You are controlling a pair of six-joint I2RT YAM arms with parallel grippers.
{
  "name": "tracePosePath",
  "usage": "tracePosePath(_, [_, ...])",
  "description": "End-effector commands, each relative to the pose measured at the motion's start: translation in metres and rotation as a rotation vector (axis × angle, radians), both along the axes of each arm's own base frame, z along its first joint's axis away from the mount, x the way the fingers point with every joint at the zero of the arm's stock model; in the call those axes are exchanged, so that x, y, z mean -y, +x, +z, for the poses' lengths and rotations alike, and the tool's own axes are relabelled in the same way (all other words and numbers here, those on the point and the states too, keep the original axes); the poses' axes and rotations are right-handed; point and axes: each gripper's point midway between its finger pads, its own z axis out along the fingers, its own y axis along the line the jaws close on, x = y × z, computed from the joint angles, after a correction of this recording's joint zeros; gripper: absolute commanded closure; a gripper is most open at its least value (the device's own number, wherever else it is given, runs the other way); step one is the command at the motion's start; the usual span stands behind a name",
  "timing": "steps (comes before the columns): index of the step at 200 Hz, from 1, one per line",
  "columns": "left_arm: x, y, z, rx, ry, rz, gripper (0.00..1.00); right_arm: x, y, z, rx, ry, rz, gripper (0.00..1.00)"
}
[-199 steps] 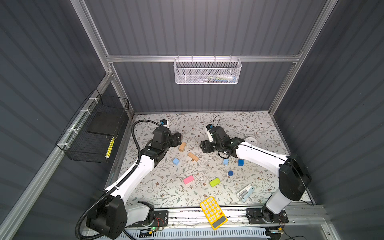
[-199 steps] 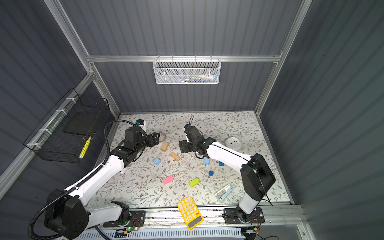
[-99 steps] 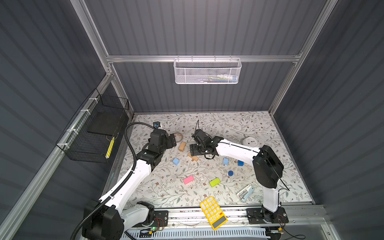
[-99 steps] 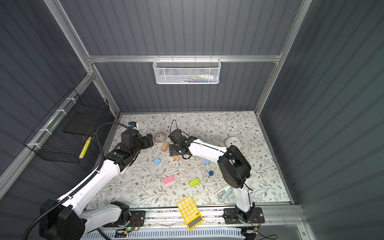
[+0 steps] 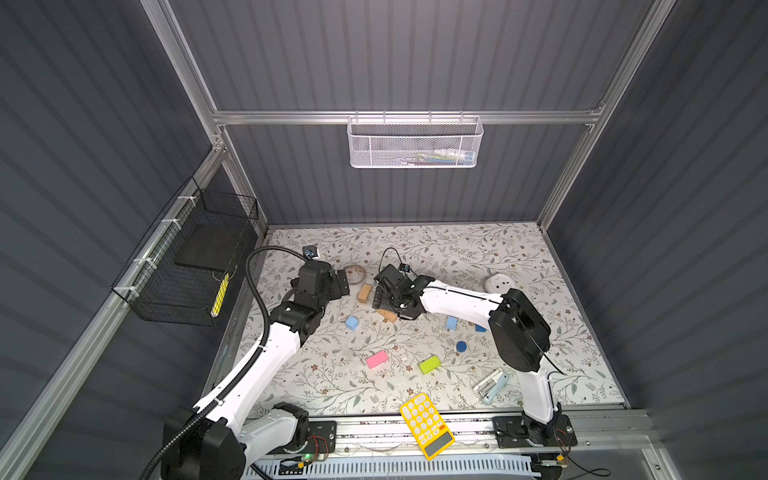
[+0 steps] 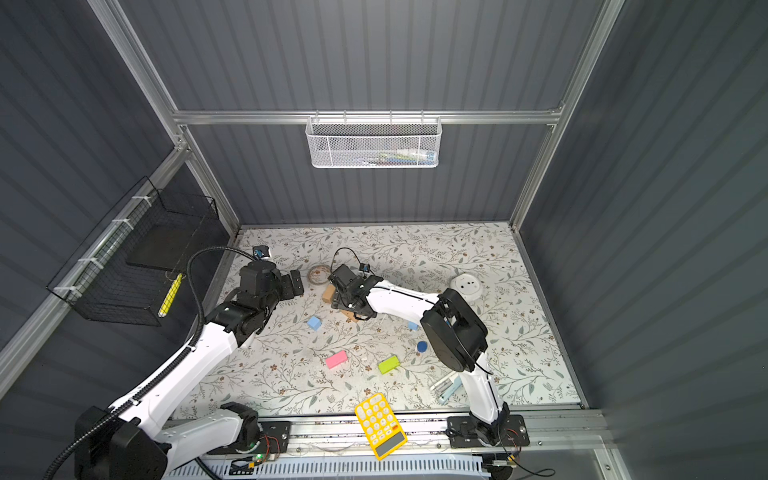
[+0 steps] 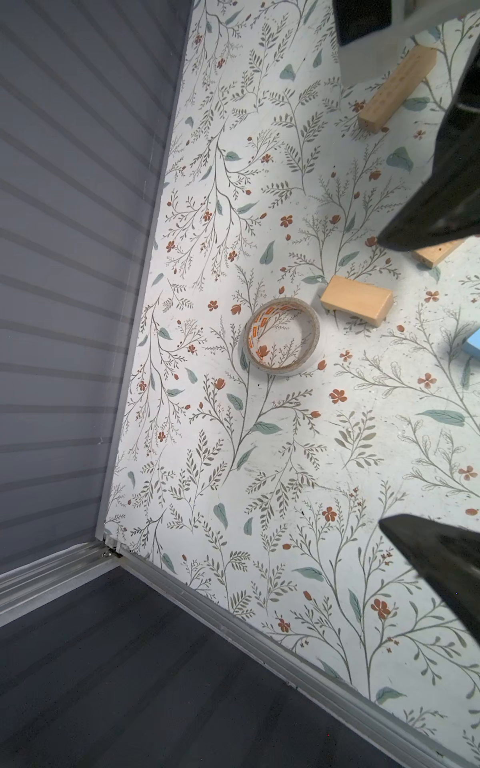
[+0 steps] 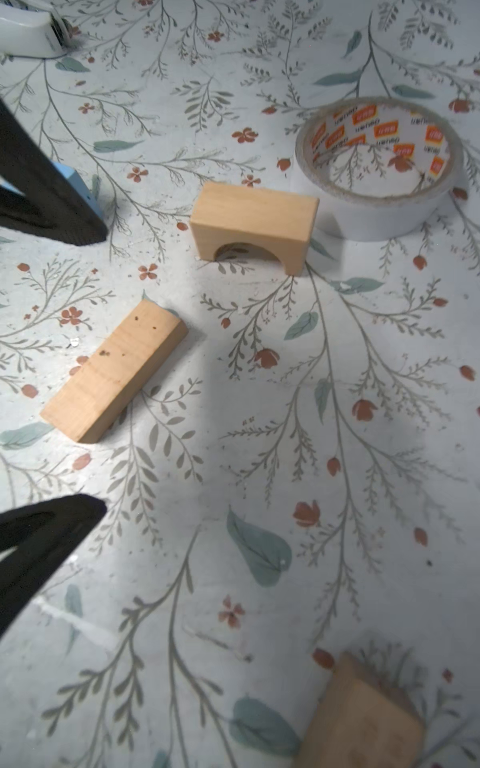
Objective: Build the wood block tower
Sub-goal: 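Reach the right gripper toward the plain wooden block while the left arm shifts forward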
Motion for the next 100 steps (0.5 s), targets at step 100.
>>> tracePosePath(100, [-0.011, -0.005, -0.011, -0.046, 0.101, 0.01, 0.01, -0.011, -0.006, -0.027, -0.135, -0.032, -0.105, 0.01])
